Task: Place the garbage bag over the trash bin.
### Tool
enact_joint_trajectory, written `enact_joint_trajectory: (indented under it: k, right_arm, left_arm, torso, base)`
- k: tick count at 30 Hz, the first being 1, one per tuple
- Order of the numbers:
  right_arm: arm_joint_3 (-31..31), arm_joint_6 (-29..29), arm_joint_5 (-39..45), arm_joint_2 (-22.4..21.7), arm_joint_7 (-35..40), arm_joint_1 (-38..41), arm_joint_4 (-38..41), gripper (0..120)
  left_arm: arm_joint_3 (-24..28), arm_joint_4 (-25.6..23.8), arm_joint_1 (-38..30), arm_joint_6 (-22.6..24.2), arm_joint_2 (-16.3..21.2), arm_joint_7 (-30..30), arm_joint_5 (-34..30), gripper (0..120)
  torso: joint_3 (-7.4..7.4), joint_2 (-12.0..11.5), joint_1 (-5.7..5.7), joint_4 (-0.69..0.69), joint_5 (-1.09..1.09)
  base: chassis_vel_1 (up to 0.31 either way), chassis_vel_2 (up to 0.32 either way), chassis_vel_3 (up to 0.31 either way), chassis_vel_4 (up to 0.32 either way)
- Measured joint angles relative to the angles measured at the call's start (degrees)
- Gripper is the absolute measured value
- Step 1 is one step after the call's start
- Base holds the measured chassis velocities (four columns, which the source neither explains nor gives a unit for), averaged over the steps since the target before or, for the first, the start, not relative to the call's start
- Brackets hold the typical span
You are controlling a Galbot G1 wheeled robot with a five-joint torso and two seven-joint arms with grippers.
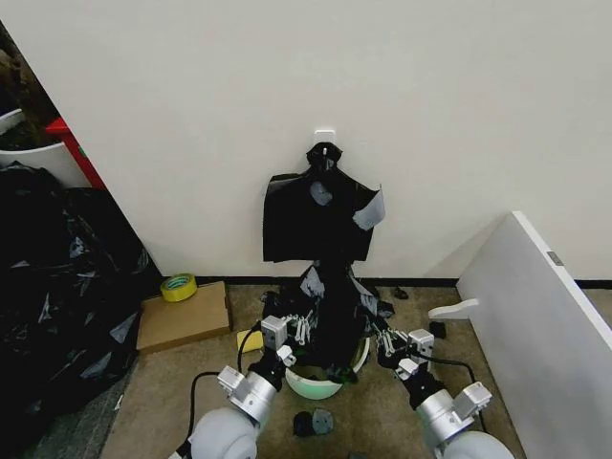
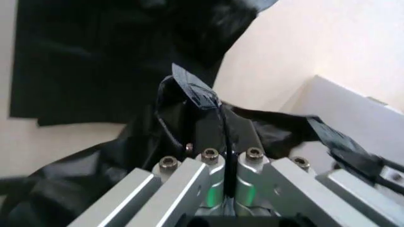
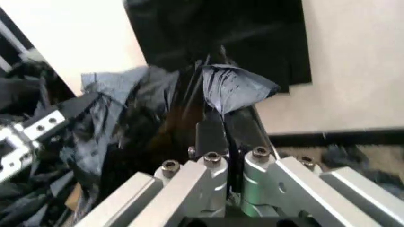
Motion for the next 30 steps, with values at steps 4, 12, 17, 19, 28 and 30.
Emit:
enact_joint_trajectory:
  k: [4, 12, 17, 19, 28, 30]
  right_arm:
    - [-0.8, -2.65, -2.77, 1.19, 2.94, -2.29, 0.47, 0]
    - [-0.65, -7.26, -3.82, 1.92, 7.32, -4.77, 1.98, 0]
    - [-1.19, -11.7, -4.42, 2.62, 10.53, -4.95, 2.78, 0]
    - [-1.37, -13.11, -4.67, 2.67, 11.48, -4.59, 2.73, 0]
    - [-1.35, -16.84, -6.38, 2.09, 13.32, -6.22, 2.74, 0]
    - [-1.35, -16.93, -6.58, 2.04, 13.33, -6.39, 2.7, 0]
  left_arm:
    - [-2.13, -1.55, 2.54, 0.7, 0.2, -2.72, 0.98, 0]
    - [-7.13, -5.41, 10.63, 2.26, 1.99, -6.23, 3.51, 0]
    - [-8.56, -7.47, 17.82, 2.95, 3.49, -7.25, 4.35, 0]
    - [-8.54, -6.45, 18.24, 3.38, 3.11, -7.63, 4.47, 0]
    - [-8.66, -4.92, 17.94, 6.92, 2.5, -10.97, 2.87, 0]
    - [-8.78, -5.14, 18.3, 7.13, 2.88, -11.12, 2.82, 0]
  torso:
    - [0.0, 0.0, 0.0, -0.01, 0.0]
    - [0.0, 0.0, 0.0, 0.0, -0.01]
    - [-0.01, 0.0, 0.0, 0.01, 0.01]
    - [-0.01, 0.0, 0.0, 0.0, 0.01]
    - [0.0, 0.0, 0.0, -0.01, 0.0]
    - [-0.01, 0.0, 0.0, -0.01, 0.0]
  base:
    - [0.0, 0.0, 0.0, 0.0]
    - [0.0, 0.0, 0.0, 0.0]
    - [0.0, 0.0, 0.0, 0.0]
    - [0.0, 0.0, 0.0, 0.0]
    - [0.0, 0.0, 0.0, 0.0]
    - [0.0, 0.0, 0.0, 0.0]
